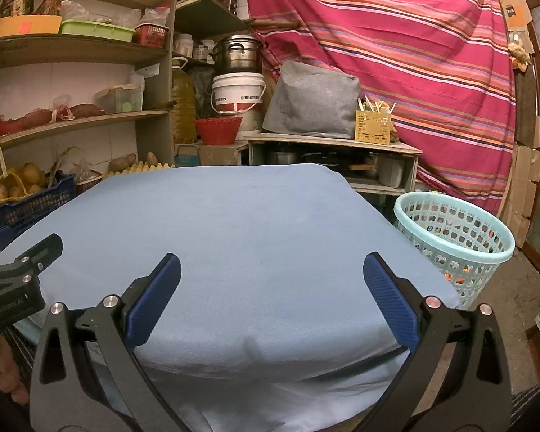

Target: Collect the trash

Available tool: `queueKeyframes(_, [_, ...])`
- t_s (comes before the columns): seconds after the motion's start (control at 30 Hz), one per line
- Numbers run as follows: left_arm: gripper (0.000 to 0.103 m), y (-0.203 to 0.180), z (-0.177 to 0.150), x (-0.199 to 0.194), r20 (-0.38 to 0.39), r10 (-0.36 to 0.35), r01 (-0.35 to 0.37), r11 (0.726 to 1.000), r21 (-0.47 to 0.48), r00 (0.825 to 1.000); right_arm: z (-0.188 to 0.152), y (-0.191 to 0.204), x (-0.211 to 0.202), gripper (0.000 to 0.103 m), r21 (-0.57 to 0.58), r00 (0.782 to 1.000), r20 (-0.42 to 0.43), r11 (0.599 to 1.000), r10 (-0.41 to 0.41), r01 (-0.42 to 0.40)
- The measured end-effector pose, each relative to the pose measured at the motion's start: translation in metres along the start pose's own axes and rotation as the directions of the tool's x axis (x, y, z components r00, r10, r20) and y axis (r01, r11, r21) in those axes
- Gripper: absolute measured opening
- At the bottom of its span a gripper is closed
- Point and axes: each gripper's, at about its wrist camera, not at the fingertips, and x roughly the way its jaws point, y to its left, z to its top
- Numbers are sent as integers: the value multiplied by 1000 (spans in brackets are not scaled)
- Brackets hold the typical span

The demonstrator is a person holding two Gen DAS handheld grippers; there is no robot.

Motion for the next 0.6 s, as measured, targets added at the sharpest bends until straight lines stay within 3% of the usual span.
queueKeyframes(0.6, [99, -3, 0, 0, 6, 5, -5, 1000, 3, 1000, 1, 1, 0, 99, -3, 1000, -2, 1000, 0, 0])
